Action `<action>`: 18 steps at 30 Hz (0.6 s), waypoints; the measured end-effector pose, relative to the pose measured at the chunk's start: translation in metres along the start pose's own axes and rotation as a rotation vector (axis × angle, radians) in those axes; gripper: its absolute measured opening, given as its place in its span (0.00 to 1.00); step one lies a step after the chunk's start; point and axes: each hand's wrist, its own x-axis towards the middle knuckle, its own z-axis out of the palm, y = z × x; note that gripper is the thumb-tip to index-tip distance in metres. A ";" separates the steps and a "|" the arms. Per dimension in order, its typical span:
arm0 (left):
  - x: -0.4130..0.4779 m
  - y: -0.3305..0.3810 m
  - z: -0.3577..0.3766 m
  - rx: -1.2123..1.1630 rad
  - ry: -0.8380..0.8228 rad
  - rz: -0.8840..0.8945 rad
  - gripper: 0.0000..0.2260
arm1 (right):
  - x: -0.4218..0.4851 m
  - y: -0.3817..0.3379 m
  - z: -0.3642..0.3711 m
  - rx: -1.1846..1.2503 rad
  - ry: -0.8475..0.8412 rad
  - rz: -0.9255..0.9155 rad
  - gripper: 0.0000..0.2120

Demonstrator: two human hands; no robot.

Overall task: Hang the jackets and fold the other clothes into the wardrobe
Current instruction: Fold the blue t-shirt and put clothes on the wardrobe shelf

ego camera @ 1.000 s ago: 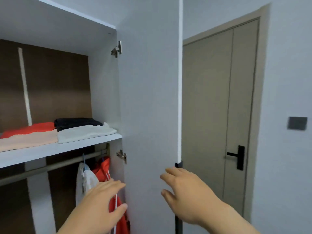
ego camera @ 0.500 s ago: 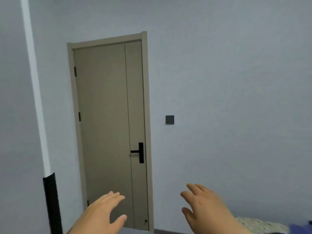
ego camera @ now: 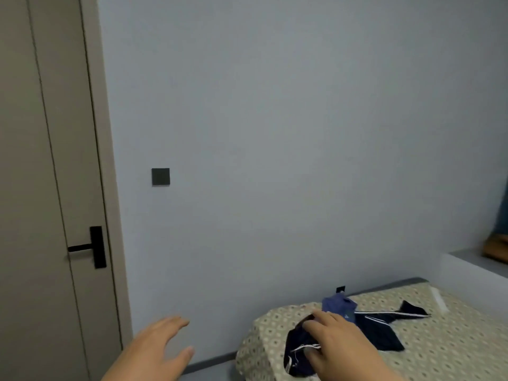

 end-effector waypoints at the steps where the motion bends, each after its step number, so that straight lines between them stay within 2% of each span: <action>1: 0.007 -0.001 0.008 -0.004 -0.020 0.016 0.28 | -0.002 0.004 0.003 -0.004 0.002 0.041 0.19; 8: 0.066 0.014 0.064 0.001 -0.098 0.132 0.28 | -0.007 0.038 0.026 0.029 -0.035 0.228 0.22; 18: 0.167 0.089 0.174 -0.056 -0.322 0.301 0.27 | -0.007 0.148 0.072 0.082 -0.072 0.483 0.22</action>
